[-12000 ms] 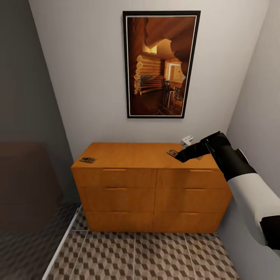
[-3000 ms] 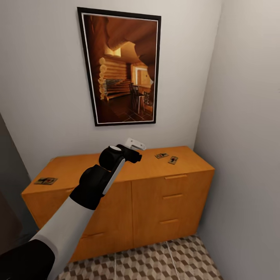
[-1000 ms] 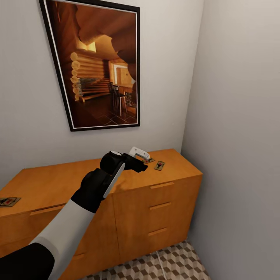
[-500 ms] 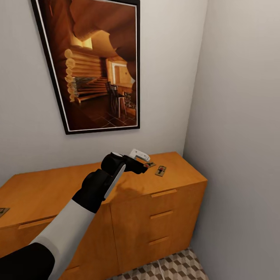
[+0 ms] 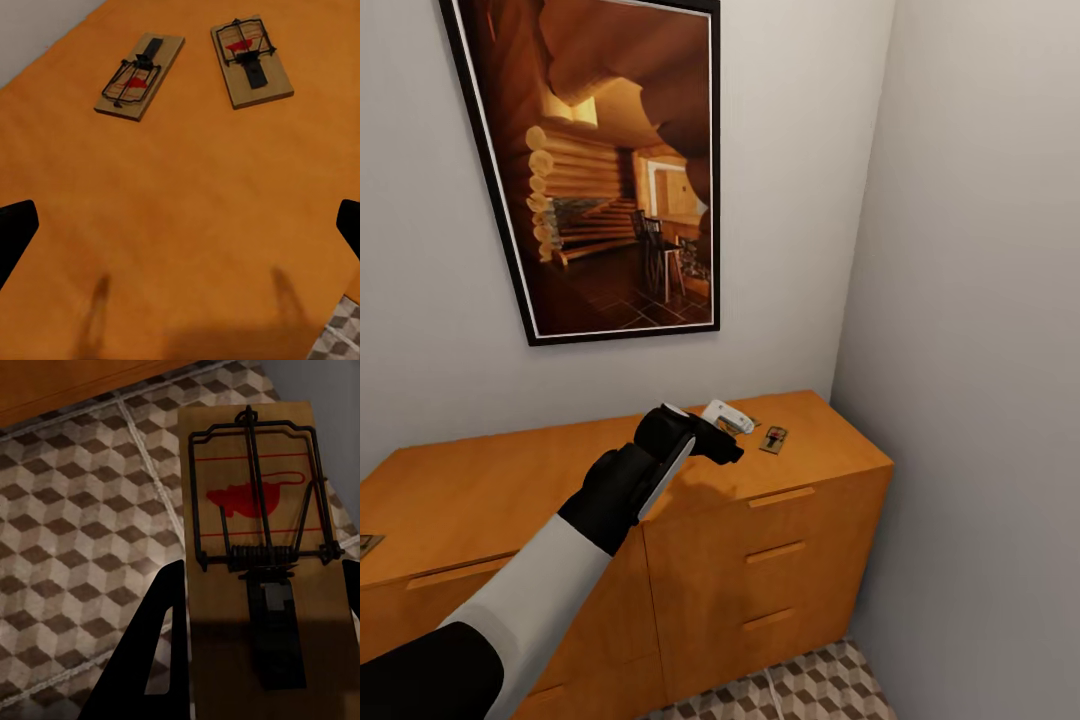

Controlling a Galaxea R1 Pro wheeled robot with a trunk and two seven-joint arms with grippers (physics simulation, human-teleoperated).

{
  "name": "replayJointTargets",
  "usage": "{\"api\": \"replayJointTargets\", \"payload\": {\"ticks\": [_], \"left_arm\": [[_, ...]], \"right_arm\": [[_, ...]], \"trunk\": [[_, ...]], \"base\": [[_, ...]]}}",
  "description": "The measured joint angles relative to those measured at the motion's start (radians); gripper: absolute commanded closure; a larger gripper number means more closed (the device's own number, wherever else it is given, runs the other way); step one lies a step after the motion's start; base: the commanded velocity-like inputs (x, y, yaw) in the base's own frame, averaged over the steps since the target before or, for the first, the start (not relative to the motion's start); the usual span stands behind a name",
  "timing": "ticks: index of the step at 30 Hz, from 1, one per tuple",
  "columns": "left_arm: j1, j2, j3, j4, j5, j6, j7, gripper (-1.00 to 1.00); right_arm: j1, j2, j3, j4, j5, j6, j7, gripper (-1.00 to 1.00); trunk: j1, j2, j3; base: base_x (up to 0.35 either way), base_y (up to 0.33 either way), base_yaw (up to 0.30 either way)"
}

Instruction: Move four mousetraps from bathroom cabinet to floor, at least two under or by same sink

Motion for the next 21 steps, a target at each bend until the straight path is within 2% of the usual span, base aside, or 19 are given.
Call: {"api": "replayJointTargets", "payload": {"ticks": [11, 16, 21], "left_arm": [[0.000, -0.006, 0.004, -0.017, -0.002, -0.003, 0.007, -1.00], [0.000, -0.007, 0.046, -0.029, -0.003, -0.003, 0.007, -1.00], [0.000, -0.006, 0.061, -0.044, -0.001, -0.003, 0.007, -1.00]], "right_arm": [[0.000, 0.001, 0.000, 0.000, 0.000, 0.000, 0.002, 1.00], [0.000, 0.001, 0.000, 0.000, 0.000, 0.000, 0.002, 1.00], [0.000, 0.001, 0.001, 0.000, 0.000, 0.000, 0.002, 1.00]], "trunk": [[0.000, 0.000, 0.000], [0.000, 0.000, 0.000], [0.000, 0.000, 0.000]], "base": [[0.000, 0.000, 0.000], [0.000, 0.000, 0.000], [0.000, 0.000, 0.000]]}}
